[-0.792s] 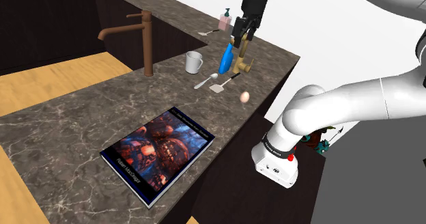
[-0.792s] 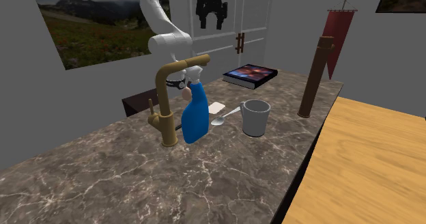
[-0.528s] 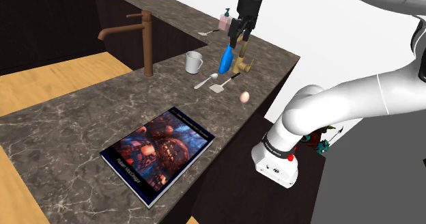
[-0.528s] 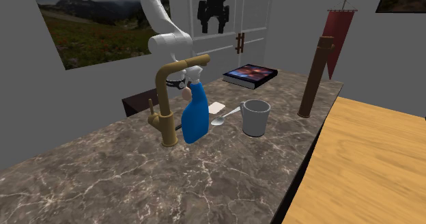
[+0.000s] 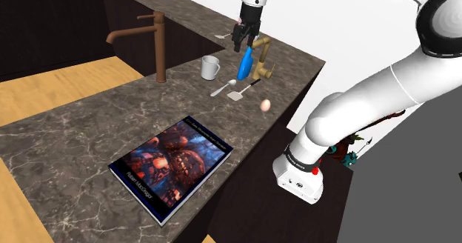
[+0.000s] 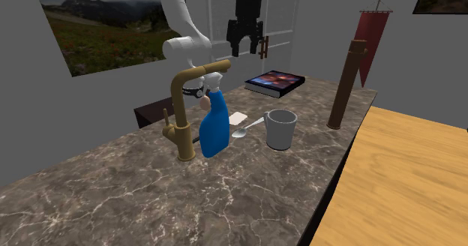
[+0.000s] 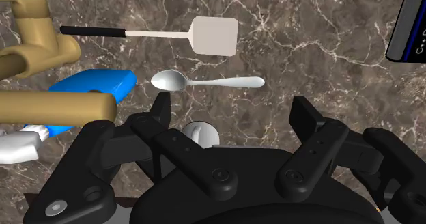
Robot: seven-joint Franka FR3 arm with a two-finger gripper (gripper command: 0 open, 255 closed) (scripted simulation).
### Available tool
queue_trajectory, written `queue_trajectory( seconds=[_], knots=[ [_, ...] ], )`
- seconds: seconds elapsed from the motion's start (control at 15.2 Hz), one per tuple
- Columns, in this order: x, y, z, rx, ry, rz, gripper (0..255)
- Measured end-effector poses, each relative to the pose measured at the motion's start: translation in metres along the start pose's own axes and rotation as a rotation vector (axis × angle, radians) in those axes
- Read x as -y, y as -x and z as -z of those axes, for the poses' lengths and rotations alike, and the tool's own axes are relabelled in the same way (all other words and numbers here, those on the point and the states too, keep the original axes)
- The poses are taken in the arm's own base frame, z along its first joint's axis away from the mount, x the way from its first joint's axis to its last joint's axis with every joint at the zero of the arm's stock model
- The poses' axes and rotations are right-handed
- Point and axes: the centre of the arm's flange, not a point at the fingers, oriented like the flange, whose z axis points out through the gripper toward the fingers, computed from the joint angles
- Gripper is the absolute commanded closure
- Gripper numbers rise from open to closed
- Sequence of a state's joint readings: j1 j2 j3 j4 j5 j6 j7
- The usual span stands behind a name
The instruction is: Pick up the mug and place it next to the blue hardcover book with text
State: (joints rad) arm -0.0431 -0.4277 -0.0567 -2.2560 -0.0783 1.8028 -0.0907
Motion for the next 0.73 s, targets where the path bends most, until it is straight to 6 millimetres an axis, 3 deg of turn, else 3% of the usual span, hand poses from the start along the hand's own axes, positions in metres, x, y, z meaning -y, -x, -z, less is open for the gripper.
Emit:
queue_trajectory(
  seconds=[0.73],
  knots=[
    [-0.056, -0.117, -0.077, 0.020, -0.065, 0.014, 0]
  ],
)
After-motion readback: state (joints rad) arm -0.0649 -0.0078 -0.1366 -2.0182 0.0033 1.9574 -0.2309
